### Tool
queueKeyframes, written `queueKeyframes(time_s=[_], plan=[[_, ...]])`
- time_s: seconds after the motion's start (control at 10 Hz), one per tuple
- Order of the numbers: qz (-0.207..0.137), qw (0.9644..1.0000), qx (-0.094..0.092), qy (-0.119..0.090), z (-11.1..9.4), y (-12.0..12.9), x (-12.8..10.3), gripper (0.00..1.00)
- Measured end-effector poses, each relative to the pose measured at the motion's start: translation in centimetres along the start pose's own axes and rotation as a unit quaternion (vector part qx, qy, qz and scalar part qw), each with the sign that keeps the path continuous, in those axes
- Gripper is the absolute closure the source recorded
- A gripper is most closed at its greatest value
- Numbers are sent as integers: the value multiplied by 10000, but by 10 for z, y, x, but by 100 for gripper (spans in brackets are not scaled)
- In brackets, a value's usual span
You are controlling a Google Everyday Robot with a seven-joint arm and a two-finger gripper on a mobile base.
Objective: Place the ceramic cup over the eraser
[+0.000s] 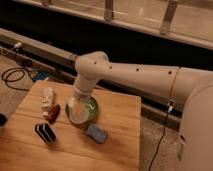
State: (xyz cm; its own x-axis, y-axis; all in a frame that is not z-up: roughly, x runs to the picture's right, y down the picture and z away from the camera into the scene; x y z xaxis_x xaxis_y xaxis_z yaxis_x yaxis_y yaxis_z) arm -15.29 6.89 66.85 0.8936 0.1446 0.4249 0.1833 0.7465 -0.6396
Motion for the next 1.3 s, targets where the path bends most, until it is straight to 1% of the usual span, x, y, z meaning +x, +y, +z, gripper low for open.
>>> queueKeyframes(time_s=[0.1,0.2,0.3,0.7,0.9,1.3], plan=[[-100,9999,-7,-83,-10,-4,-8,100],[-244,9995,-12,-214,-23,-9,-19,100],[-339,9991,-12,-271,-27,-11,-28,100],[-339,9991,-6,-273,-27,-11,-28,100],[-403,9989,-34,-235,-25,-11,-32,100],[-771,9968,-186,-117,-17,-17,-64,100]])
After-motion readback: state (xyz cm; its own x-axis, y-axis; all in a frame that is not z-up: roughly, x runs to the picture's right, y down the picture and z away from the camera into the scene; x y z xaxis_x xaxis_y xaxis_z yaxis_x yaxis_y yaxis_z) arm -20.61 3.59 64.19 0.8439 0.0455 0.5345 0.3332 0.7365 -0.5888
